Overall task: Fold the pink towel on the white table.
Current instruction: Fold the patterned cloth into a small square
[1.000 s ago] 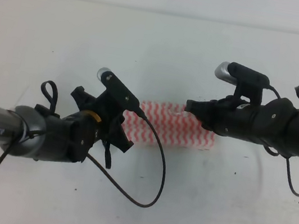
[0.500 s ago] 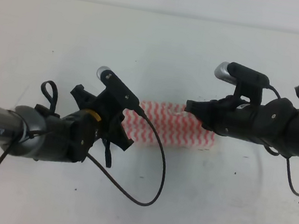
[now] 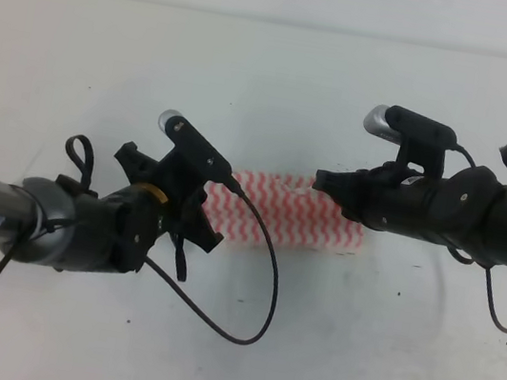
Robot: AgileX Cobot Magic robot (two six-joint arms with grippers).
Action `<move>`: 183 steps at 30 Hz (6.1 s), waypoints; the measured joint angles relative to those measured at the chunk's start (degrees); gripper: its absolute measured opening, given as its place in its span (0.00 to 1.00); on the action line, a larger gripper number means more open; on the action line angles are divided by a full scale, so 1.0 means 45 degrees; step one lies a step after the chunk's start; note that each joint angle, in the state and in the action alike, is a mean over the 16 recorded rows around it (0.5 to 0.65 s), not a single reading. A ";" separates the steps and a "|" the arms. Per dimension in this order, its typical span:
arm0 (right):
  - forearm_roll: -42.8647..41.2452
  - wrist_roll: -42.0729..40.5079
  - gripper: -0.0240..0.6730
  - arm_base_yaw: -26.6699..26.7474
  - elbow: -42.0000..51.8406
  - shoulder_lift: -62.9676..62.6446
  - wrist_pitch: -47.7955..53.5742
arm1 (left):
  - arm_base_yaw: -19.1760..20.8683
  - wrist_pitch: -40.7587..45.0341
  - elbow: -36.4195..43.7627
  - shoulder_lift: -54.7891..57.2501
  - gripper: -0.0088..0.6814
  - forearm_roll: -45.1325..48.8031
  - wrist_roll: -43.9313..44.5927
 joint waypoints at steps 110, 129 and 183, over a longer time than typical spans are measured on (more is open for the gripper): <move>-0.0253 0.0030 0.01 -0.0387 -0.0638 0.0702 0.0355 | 0.0027 -0.0951 -0.1095 0.0302 0.05 -0.1002 0.0002; -0.0279 0.0024 0.01 -0.0384 -0.0632 0.0747 0.0359 | -0.0162 0.1238 -0.1097 -0.1375 0.04 -0.1089 -0.1332; -0.0279 0.0022 0.01 -0.0411 -0.0632 0.0747 0.0359 | 0.1719 0.3622 -0.1193 -0.0808 0.01 -0.2525 -0.0755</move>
